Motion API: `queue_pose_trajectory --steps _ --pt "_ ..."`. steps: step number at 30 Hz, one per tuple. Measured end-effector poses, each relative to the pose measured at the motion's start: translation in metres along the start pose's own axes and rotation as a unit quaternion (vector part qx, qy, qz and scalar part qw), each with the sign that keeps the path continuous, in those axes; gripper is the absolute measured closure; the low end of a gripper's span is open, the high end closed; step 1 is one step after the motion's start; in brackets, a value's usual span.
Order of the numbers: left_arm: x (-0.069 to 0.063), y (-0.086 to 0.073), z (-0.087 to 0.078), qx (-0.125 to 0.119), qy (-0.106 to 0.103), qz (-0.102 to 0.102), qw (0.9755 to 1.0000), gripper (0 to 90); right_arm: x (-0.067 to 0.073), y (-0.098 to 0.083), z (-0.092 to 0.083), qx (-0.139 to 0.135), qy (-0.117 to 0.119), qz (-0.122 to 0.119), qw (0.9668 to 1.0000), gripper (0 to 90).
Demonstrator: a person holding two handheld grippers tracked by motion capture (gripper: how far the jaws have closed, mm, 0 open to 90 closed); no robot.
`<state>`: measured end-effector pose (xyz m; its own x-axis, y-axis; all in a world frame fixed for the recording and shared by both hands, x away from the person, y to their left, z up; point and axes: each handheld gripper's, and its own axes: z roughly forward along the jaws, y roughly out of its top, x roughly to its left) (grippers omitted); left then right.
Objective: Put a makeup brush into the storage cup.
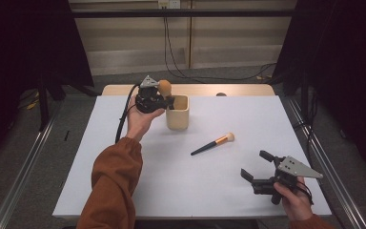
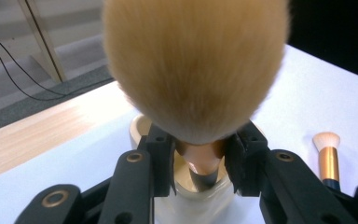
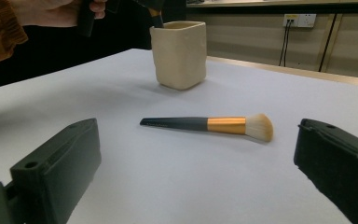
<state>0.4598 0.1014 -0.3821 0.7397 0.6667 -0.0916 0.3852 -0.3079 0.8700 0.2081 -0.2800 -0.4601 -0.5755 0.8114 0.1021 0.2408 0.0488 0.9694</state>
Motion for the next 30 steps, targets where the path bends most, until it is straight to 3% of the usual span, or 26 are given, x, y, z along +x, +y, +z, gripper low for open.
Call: queue_pose_trajectory --steps 4,6,9,16,19,23,27,30 --pt "0.0 -0.001 0.0 0.002 0.0 0.0 1.0 63.5 0.0 0.0 0.0 0.0 0.001 -0.001 1.0 0.2" --pt "0.0 -0.001 0.0 0.001 0.008 0.0 1.0 53.8 0.0 0.0 0.001 0.001 0.002 0.0 1.0 0.2" --pt "0.0 -0.005 -0.001 0.004 0.009 0.004 0.9999 50.1 0.0 0.0 0.001 0.0 0.006 0.0 1.0 0.2" --pt "0.0 -0.009 -0.005 -0.012 0.017 -0.005 0.9998 21.8 0.0 0.0 0.001 0.0 0.006 0.0 1.0 0.1" --pt "-0.002 -0.01 -0.008 -0.017 0.019 -0.007 0.9997 14.4 0.0 0.0 0.001 0.0 0.006 0.0 1.0 0.1" --pt "-0.005 -0.014 -0.013 -0.023 0.024 -0.026 0.9991 5.4 0.001 0.0 0.001 0.001 0.005 0.001 1.0 0.1" --pt "-0.007 -0.017 -0.02 -0.024 0.019 -0.025 0.9992 3.2 0.0 0.0 0.002 0.0 0.004 0.0 1.0 0.1" --pt "-0.007 -0.019 -0.028 -0.039 -0.007 -0.017 0.9991 2.9 0.0 0.0 0.002 0.001 0.0 0.001 1.0 0.0"
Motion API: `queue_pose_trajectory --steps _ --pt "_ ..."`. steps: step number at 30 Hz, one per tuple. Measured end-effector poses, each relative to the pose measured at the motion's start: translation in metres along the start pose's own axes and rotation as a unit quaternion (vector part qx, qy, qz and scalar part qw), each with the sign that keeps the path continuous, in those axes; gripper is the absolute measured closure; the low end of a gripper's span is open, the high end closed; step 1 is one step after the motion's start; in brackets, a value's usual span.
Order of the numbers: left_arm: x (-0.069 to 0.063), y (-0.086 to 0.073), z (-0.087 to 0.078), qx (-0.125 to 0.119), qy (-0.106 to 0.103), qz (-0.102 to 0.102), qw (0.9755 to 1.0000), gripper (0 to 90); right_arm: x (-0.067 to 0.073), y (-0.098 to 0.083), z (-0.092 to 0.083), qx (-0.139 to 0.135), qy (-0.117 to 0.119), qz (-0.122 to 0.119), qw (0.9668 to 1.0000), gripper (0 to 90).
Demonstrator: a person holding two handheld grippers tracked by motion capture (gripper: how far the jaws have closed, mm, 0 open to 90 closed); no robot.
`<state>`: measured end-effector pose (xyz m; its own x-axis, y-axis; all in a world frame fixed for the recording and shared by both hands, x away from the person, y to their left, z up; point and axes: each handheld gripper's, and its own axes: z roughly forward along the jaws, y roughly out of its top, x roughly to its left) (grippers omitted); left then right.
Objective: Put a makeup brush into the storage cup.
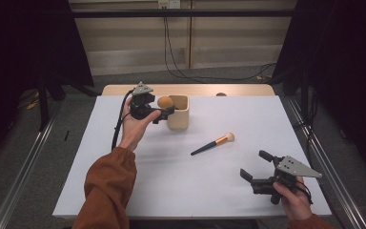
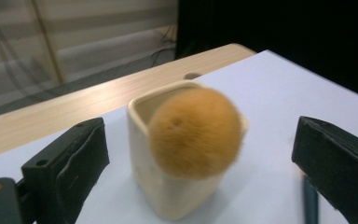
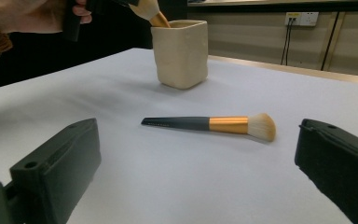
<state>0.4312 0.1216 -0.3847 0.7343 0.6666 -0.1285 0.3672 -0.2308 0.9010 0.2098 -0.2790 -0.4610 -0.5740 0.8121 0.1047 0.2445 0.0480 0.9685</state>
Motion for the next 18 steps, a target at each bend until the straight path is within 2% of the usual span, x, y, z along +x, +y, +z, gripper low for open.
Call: queue_pose_trajectory --steps 1,3,4,11,13,15,18 --pt "0.0 -0.001 -0.001 -0.005 -0.008 -0.002 1.0 2.9 0.0 0.0 0.0 0.0 0.0 0.0 1.0 0.0" --pt "-0.001 -0.002 -0.006 -0.006 -0.018 0.012 0.9998 3.0 -0.001 0.0 0.0 0.001 -0.001 0.001 1.0 0.0" --pt "-0.002 -0.003 -0.008 -0.006 -0.018 0.012 0.9998 3.0 -0.001 0.0 0.0 0.002 -0.001 0.0 1.0 0.0" --pt "-0.003 -0.01 -0.023 -0.004 0.006 0.019 0.9998 2.8 -0.001 0.0 0.001 0.003 -0.002 -0.001 1.0 0.0" --pt "-0.006 -0.012 -0.027 -0.009 0.006 0.02 0.9997 2.8 -0.001 0.0 0.001 0.003 -0.001 0.0 1.0 0.0" --pt "-0.009 -0.014 -0.03 -0.001 0.015 0.021 0.9997 2.4 -0.001 0.0 0.001 0.003 -0.001 0.0 1.0 0.0" --pt "-0.011 -0.017 -0.035 -0.012 0.01 0.019 0.9997 2.6 -0.001 0.0 0.001 0.002 -0.003 0.0 1.0 0.0"
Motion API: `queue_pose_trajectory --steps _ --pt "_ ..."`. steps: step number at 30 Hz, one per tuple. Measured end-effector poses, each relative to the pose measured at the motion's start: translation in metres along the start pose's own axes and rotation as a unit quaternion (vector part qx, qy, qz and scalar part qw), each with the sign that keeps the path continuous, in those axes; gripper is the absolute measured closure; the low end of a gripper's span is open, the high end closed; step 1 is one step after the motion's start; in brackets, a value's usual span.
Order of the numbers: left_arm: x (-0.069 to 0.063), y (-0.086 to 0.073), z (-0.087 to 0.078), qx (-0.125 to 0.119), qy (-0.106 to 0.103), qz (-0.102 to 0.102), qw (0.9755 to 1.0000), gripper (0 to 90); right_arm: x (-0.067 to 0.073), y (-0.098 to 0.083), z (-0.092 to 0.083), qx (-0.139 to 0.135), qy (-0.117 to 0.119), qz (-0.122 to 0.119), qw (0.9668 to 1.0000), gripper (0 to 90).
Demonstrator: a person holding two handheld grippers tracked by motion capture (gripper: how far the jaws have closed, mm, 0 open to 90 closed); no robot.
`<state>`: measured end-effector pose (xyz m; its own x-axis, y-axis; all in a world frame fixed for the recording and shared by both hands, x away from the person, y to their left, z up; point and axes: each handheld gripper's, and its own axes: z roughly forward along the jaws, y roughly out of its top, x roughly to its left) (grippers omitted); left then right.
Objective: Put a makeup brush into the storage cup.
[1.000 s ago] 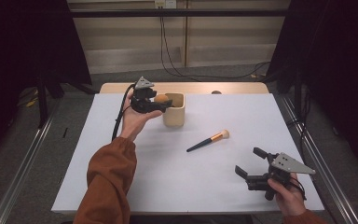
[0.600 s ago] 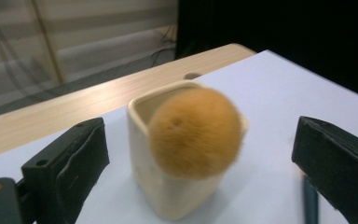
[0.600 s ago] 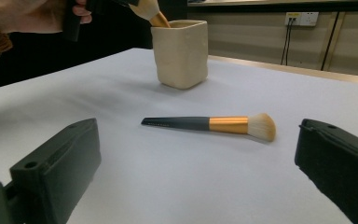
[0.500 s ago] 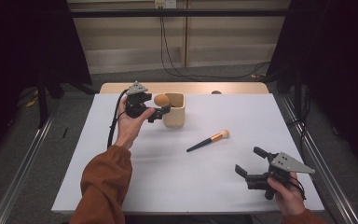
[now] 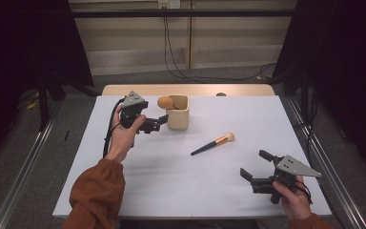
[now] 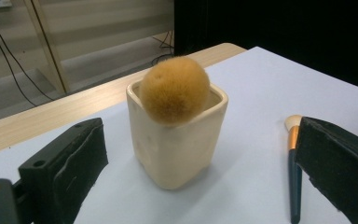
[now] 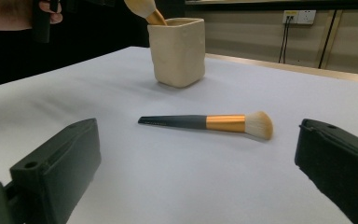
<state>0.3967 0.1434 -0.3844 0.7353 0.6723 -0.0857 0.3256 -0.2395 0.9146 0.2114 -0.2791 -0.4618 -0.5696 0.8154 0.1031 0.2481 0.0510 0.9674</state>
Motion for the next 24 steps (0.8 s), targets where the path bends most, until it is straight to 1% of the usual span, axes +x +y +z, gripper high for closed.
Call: queue_pose_trajectory --steps 3,4,5,6,7,8,9,10,11,12,13,14,15,16,17,19,21,22,23,24 --pt "-0.002 -0.003 -0.006 -0.013 0.005 0.006 0.9999 2.6 0.0 0.0 0.0 0.0 -0.002 0.0 1.0 0.0" --pt "-0.003 -0.004 -0.008 -0.016 0.003 0.002 0.9999 2.6 0.0 0.0 0.0 0.0 -0.002 0.0 1.0 0.0" --pt "-0.004 -0.005 -0.009 -0.023 0.0 0.006 0.9997 2.6 0.0 0.0 0.0 0.0 -0.002 0.0 1.0 0.0" --pt "-0.005 -0.007 -0.011 -0.023 -0.001 0.007 0.9997 2.6 0.0 0.0 0.0 0.0 -0.002 0.0 1.0 0.0" --pt "-0.005 -0.008 -0.013 -0.02 0.002 0.012 0.9997 2.6 0.0 0.0 0.0 0.001 -0.001 0.0 1.0 0.0" --pt "-0.006 -0.01 -0.014 -0.025 0.001 0.009 0.9996 2.6 0.0 0.0 0.0 0.003 -0.001 0.0 1.0 0.0" --pt "-0.006 -0.013 -0.016 -0.028 -0.005 0.003 0.9996 2.6 0.0 0.0 0.0 0.003 -0.001 0.001 1.0 0.0" --pt "-0.007 -0.015 -0.018 -0.027 -0.003 0.004 0.9996 2.6 0.0 0.0 0.0 0.001 -0.001 0.001 1.0 0.0" --pt "-0.008 -0.017 -0.02 -0.028 -0.007 0.004 0.9996 2.6 0.0 0.0 0.0 0.002 -0.002 0.0 1.0 0.0" --pt "-0.009 -0.019 -0.022 -0.025 -0.015 -0.002 0.9996 2.5 0.0 0.0 0.0 0.001 -0.003 0.001 1.0 0.0" --pt "-0.01 -0.021 -0.024 -0.026 -0.015 -0.001 0.9995 2.6 0.0 0.0 0.0 0.001 -0.003 0.001 1.0 0.0" --pt "-0.011 -0.022 -0.027 -0.022 -0.01 0.004 0.9997 2.7 0.0 0.0 -0.001 0.001 -0.004 0.0 1.0 0.0" --pt "-0.012 -0.025 -0.03 -0.029 -0.007 0.0 0.9996 2.6 0.0 0.0 -0.001 0.001 -0.004 0.001 1.0 0.0" --pt "-0.013 -0.026 -0.033 -0.029 -0.007 -0.001 0.9995 2.7 0.0 0.0 -0.001 0.001 -0.005 0.001 1.0 0.0" --pt "-0.013 -0.028 -0.036 -0.033 -0.01 -0.003 0.9994 2.7 0.0 0.0 0.0 0.001 -0.005 0.0 1.0 0.0" --pt "-0.014 -0.032 -0.041 -0.036 -0.011 0.002 0.9993 2.8 0.0 0.0 -0.001 0.001 -0.005 0.0 1.0 0.0" --pt "-0.016 -0.036 -0.044 -0.035 -0.02 0.013 0.9991 3.2 0.001 0.0 -0.001 0.001 -0.006 0.0 1.0 0.0" --pt "-0.016 -0.037 -0.046 -0.035 -0.017 0.019 0.9991 3.3 0.001 0.0 -0.001 0.001 -0.006 0.001 1.0 0.0" --pt "-0.016 -0.038 -0.047 -0.041 -0.012 0.021 0.9989 3.4 0.001 0.0 -0.001 0.001 -0.006 0.0 1.0 0.0" --pt "-0.016 -0.04 -0.05 -0.042 -0.007 0.018 0.9989 3.6 0.001 0.0 -0.001 0.0 -0.006 0.0 1.0 0.0"
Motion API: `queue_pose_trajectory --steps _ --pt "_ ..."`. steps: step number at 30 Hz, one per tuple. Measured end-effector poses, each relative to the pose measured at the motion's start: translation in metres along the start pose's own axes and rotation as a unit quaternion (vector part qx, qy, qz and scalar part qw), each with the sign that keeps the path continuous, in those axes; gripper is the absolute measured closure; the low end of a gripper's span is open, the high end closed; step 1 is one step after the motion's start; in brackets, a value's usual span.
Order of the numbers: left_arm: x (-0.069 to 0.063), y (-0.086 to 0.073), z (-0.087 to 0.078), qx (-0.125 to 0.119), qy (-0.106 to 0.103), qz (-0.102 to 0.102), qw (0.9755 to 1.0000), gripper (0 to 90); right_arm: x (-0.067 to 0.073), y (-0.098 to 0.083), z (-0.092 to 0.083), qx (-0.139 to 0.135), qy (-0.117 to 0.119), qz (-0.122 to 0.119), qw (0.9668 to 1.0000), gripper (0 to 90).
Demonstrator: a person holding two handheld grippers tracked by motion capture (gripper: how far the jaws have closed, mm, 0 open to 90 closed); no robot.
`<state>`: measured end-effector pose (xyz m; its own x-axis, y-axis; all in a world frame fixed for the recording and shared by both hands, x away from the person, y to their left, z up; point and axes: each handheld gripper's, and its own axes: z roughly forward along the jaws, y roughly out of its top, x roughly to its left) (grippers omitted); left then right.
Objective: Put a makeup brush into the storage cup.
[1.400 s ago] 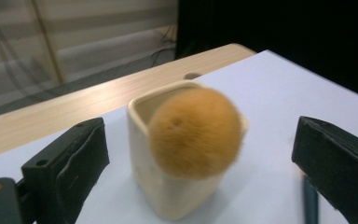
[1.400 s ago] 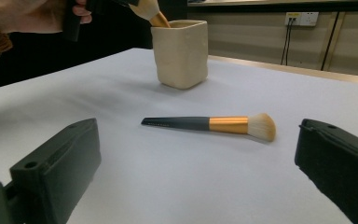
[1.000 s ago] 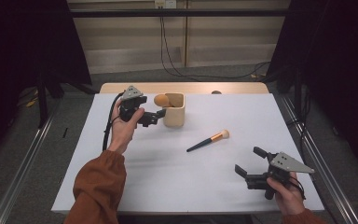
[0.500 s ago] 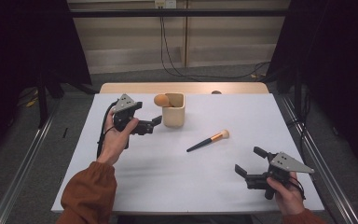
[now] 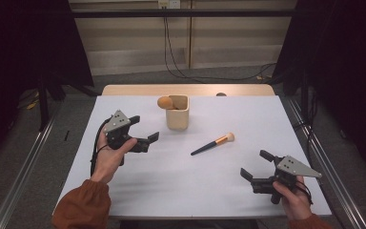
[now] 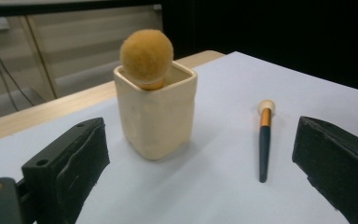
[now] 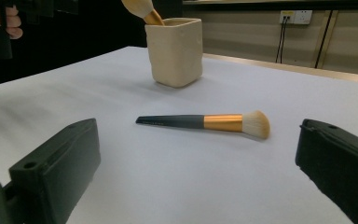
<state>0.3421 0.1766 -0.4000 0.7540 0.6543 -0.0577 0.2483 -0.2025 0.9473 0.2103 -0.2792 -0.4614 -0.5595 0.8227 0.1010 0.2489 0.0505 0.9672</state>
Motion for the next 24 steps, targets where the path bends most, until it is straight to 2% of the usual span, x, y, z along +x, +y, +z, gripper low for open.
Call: queue_pose_trajectory --steps 3,8,13,14,17,23,24 --pt "-0.001 -0.005 -0.006 -0.005 0.011 -0.005 0.9999 3.5 0.0 0.0 0.0 -0.001 0.001 -0.002 1.0 0.0" --pt "-0.002 -0.015 -0.017 -0.015 0.015 -0.013 0.9997 3.5 0.0 0.0 0.0 -0.001 0.0 -0.002 1.0 0.0" --pt "-0.003 -0.023 -0.027 -0.011 0.02 -0.008 0.9997 3.1 0.001 0.0 0.0 -0.001 0.0 -0.002 1.0 0.0" --pt "-0.004 -0.025 -0.029 -0.014 0.027 -0.01 0.9995 3.0 0.001 0.0 0.0 -0.002 0.001 -0.003 1.0 0.0" --pt "-0.003 -0.03 -0.035 -0.017 0.027 -0.015 0.9994 3.0 0.0 0.0 0.0 -0.001 -0.001 -0.004 1.0 0.0" --pt "-0.005 -0.038 -0.047 -0.016 0.043 -0.015 0.9988 3.0 0.0 0.0 0.0 -0.002 -0.003 -0.004 1.0 0.0" --pt "-0.005 -0.04 -0.05 -0.019 0.038 -0.021 0.9989 3.0 0.0 0.0 0.0 -0.001 -0.003 -0.004 1.0 0.0"
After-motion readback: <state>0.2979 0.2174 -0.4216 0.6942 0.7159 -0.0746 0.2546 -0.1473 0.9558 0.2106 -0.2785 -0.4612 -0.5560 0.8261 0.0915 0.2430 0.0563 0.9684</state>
